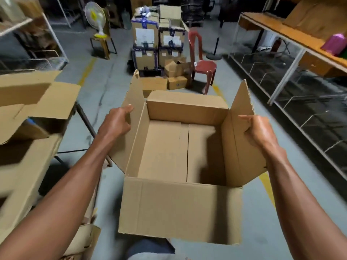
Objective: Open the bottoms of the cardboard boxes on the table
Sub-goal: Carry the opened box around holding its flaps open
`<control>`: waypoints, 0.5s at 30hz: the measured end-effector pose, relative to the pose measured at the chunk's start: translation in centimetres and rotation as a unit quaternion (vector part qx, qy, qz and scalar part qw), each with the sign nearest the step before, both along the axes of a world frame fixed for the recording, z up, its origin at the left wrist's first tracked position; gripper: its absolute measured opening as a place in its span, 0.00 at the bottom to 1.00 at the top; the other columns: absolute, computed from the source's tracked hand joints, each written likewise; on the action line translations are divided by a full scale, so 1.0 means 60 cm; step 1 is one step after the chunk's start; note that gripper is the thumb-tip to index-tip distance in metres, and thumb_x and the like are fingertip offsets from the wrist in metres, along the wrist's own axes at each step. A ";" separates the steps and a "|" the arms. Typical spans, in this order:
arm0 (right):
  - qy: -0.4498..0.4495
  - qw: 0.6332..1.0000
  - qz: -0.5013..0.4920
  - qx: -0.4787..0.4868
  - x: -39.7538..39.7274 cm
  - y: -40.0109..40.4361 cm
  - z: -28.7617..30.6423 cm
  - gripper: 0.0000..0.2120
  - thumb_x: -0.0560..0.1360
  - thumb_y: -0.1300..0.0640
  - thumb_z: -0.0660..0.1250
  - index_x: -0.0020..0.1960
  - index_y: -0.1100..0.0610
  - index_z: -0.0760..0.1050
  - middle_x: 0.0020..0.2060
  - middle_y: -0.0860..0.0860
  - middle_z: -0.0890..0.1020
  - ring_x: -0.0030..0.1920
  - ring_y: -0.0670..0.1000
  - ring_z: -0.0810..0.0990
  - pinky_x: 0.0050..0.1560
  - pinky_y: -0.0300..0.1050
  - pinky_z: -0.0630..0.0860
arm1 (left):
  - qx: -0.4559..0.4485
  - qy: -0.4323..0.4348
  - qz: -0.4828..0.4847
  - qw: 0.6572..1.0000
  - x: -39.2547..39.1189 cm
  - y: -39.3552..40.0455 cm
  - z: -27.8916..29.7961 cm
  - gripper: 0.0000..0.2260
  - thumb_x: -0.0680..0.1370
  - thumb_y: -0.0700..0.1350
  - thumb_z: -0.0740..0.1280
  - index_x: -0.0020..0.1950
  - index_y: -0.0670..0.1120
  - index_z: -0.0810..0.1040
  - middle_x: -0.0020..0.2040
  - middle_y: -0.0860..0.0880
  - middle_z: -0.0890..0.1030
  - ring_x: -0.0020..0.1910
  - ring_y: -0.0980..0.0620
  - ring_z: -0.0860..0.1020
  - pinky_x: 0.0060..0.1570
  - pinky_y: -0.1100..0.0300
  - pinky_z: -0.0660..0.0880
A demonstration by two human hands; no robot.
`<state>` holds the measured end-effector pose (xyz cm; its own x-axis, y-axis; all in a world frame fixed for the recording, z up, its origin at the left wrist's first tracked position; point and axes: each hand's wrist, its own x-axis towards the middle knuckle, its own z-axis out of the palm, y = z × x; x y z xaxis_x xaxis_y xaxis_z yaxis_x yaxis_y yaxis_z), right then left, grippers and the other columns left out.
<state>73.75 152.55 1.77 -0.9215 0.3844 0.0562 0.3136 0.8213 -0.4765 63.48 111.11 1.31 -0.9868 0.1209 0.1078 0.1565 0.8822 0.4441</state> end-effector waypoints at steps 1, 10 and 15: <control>0.002 1.000 0.013 -0.001 -0.048 -0.002 0.000 0.35 0.68 0.77 0.62 0.70 0.54 0.76 0.63 0.60 0.80 0.62 0.62 0.79 0.53 0.45 0.75 | 0.002 -0.002 0.014 1.000 -0.033 -0.006 -0.005 0.32 0.72 0.28 0.65 0.73 0.49 0.73 0.68 0.41 0.77 0.65 0.38 0.77 0.64 0.50 0.75; -0.004 0.995 0.094 0.018 -0.514 -0.062 -0.014 0.32 0.69 0.76 0.63 0.69 0.56 0.76 0.67 0.59 0.78 0.66 0.61 0.76 0.58 0.50 0.77 | -0.004 -0.002 0.081 0.997 -0.382 -0.074 -0.039 0.32 0.72 0.28 0.64 0.74 0.49 0.72 0.71 0.42 0.76 0.67 0.38 0.75 0.63 0.46 0.75; 0.012 0.992 0.127 0.013 -0.744 -0.114 0.009 0.31 0.70 0.74 0.65 0.69 0.52 0.77 0.66 0.59 0.79 0.65 0.62 0.77 0.60 0.55 0.79 | -0.003 -0.007 0.105 0.994 -0.581 -0.125 -0.017 0.30 0.71 0.31 0.63 0.70 0.51 0.75 0.64 0.39 0.79 0.61 0.35 0.78 0.55 0.47 0.78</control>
<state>29.10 145.73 2.31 -0.9868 0.1373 0.0853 0.0835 0.8846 -0.4588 28.61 103.62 0.29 -0.9917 -0.0867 0.0944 -0.0367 0.8976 0.4393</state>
